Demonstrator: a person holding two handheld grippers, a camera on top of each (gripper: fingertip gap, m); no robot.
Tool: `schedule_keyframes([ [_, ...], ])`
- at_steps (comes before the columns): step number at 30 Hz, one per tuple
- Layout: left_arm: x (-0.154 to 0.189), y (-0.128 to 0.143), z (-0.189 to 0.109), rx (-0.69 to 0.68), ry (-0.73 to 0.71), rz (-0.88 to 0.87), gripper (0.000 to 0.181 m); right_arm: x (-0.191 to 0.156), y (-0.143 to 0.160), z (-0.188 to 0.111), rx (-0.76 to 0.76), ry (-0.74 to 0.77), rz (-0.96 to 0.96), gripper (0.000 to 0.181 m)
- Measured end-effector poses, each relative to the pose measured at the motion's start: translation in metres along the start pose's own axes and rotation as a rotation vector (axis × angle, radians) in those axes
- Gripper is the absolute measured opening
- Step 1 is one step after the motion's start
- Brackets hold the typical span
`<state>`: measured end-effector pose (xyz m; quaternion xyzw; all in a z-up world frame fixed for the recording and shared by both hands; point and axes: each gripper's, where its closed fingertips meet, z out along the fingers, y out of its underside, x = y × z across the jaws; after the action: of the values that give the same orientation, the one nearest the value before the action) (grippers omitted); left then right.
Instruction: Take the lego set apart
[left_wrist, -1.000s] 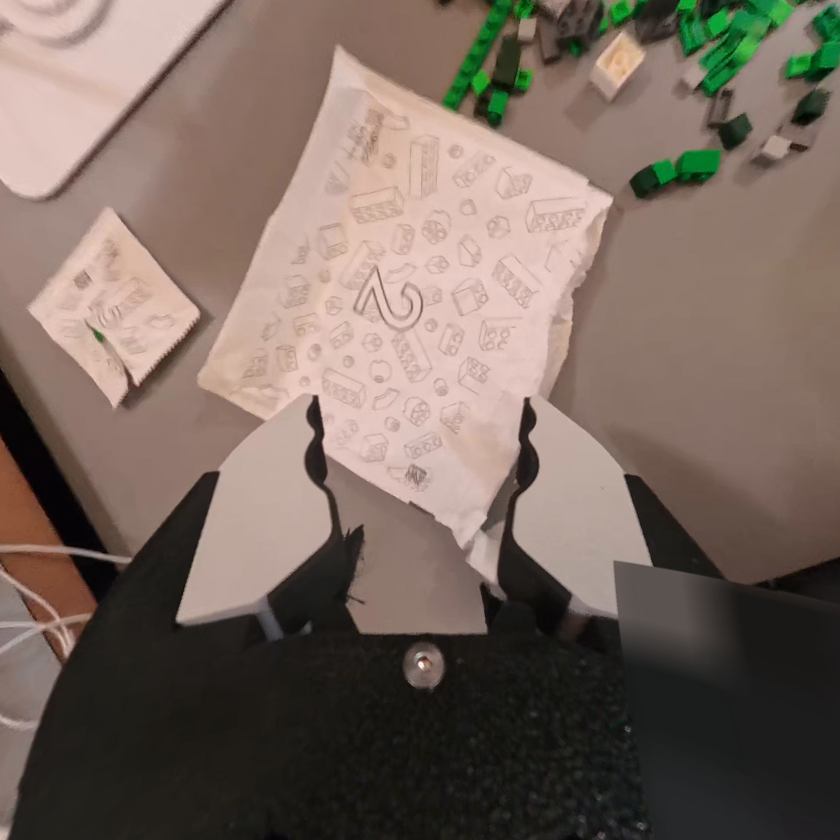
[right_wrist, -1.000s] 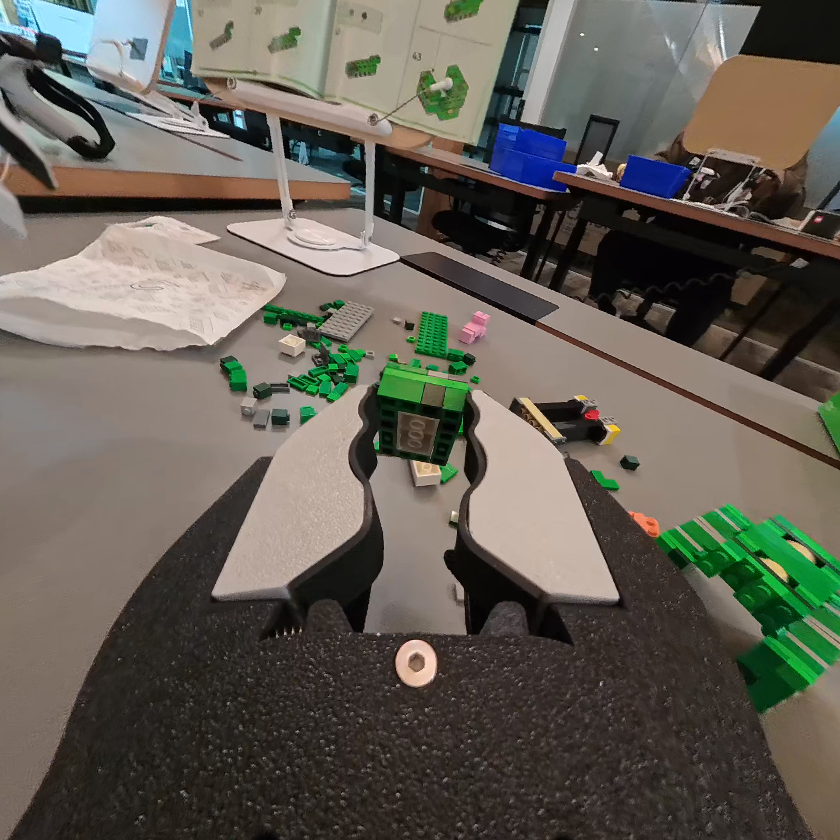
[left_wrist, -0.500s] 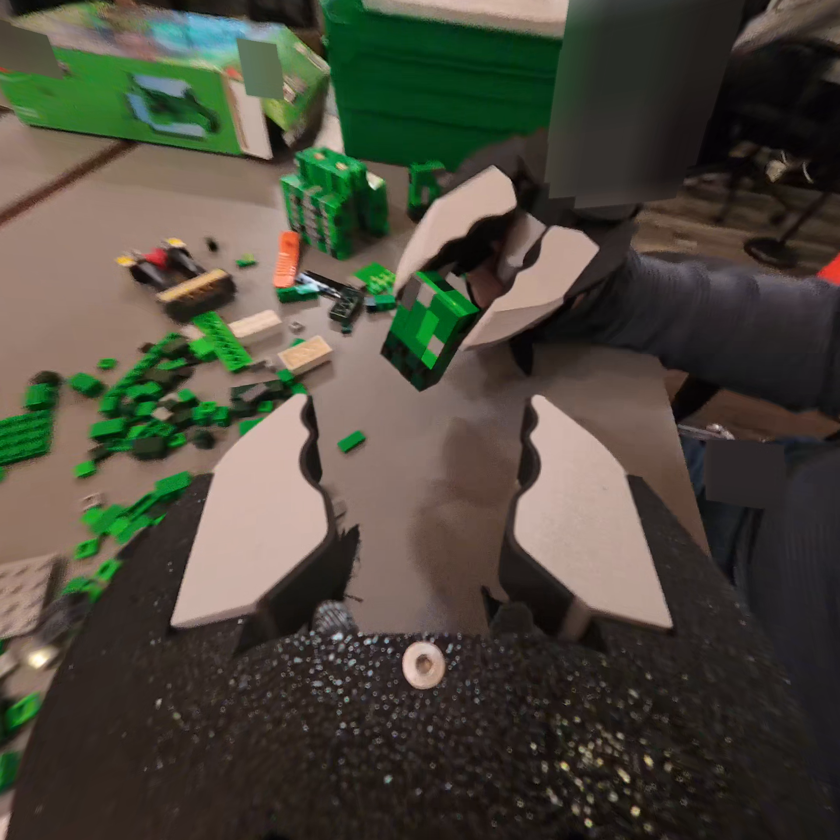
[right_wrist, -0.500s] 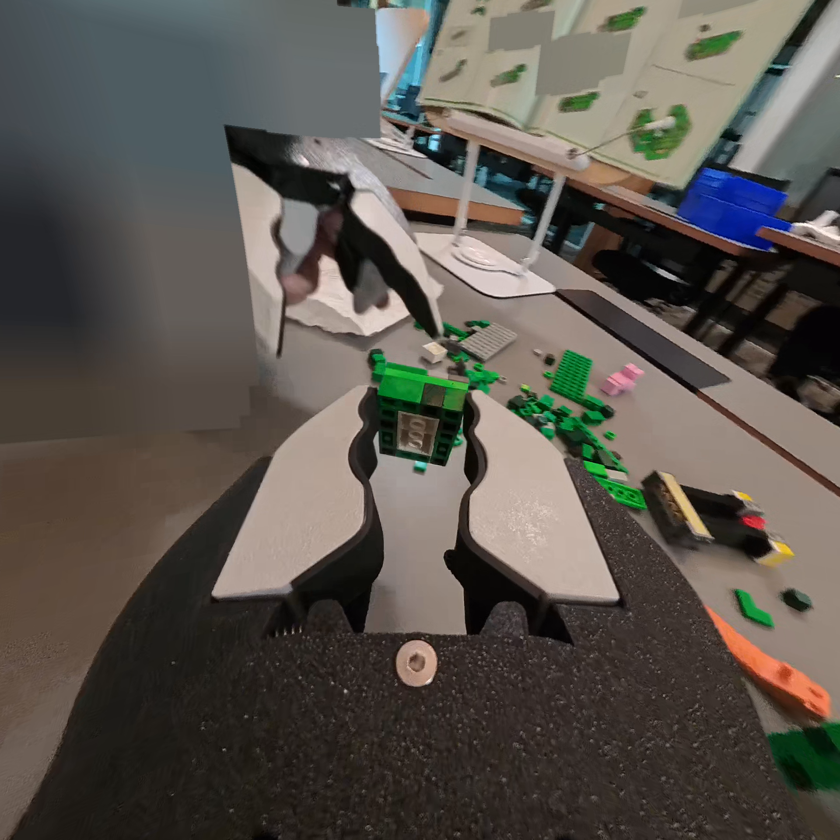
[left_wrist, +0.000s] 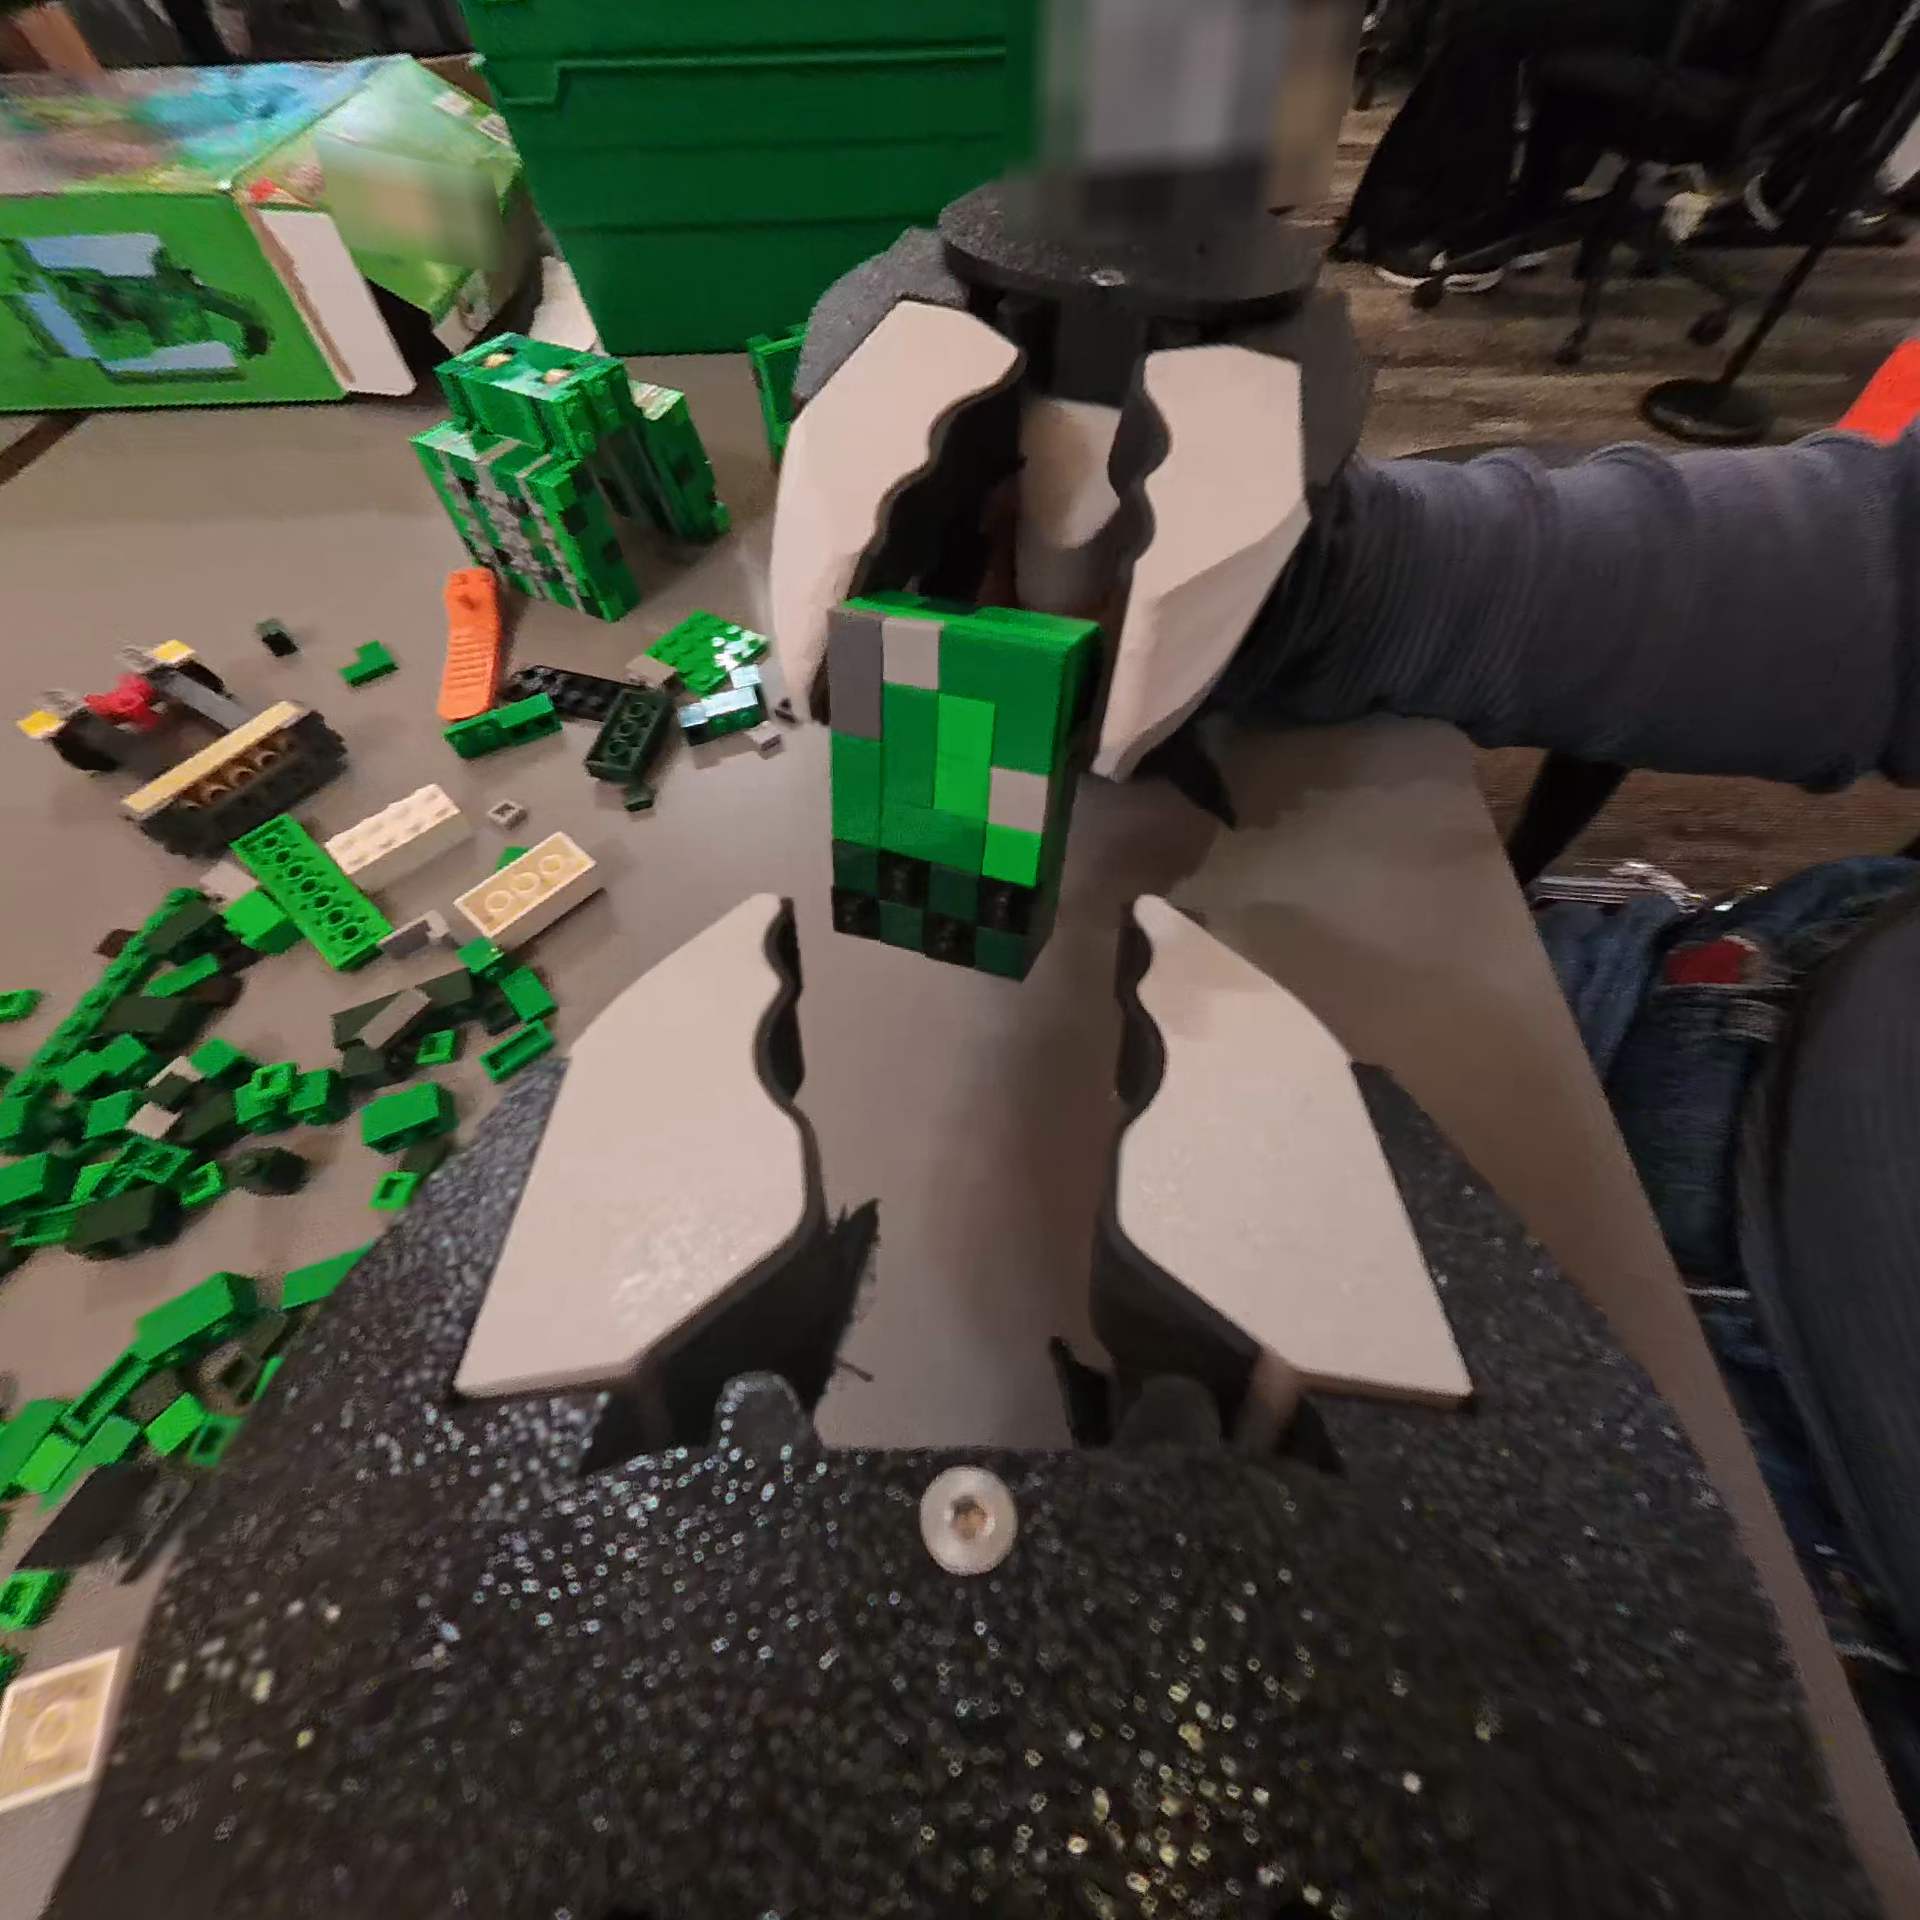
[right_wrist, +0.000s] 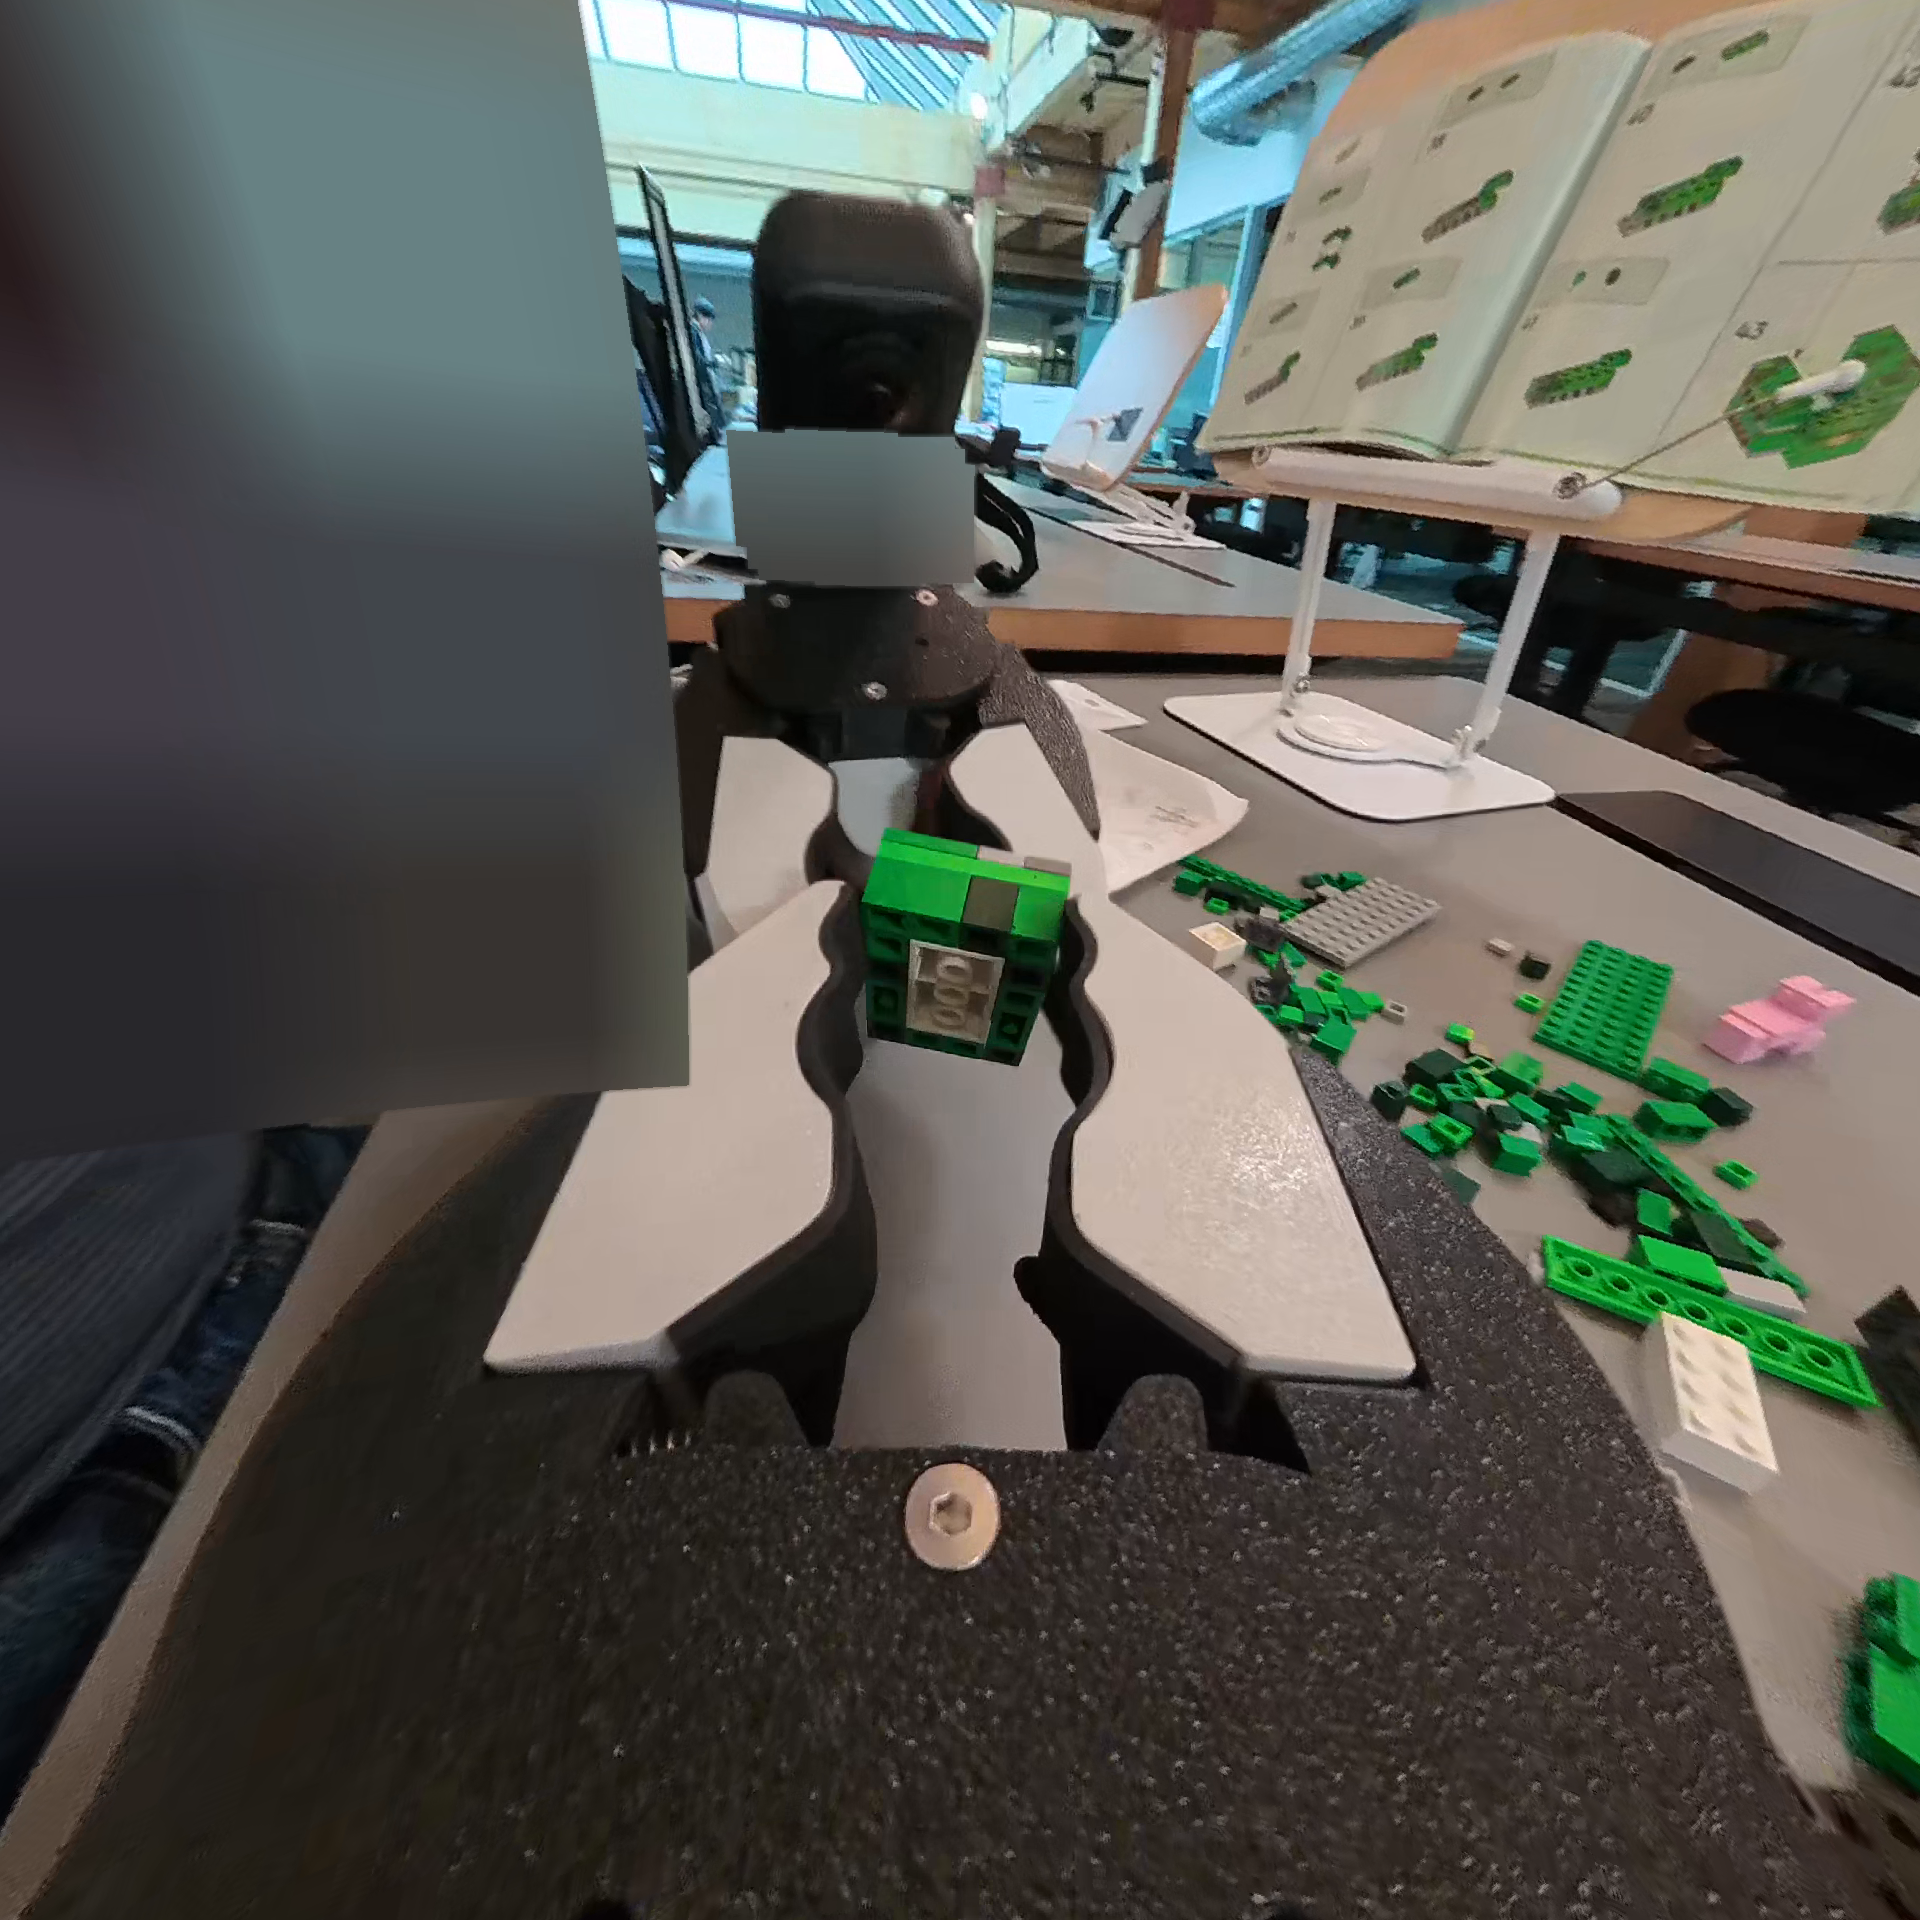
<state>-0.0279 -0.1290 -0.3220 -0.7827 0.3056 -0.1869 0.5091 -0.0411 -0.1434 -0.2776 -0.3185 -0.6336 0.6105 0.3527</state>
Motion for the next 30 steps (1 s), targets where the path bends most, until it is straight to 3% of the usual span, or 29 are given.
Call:
schedule_keyframes([
  [1,0.003,-0.001,-0.001,0.009,0.022,0.004,0.050,-0.001,-0.002,0.000,0.012,-0.017,0.011,0.035],
  [9,0.010,-0.009,-0.001,0.061,0.068,-0.005,0.039,-0.010,0.000,0.007,0.006,-0.083,0.024,0.034],
  [20,0.002,0.003,0.001,0.036,0.058,0.012,0.038,-0.005,0.015,0.006,-0.080,-0.114,0.039,0.034],
  [30,-0.029,0.003,0.011,0.031,0.134,-0.079,0.037,0.031,0.029,-0.001,-0.173,-0.233,0.069,0.034],
])
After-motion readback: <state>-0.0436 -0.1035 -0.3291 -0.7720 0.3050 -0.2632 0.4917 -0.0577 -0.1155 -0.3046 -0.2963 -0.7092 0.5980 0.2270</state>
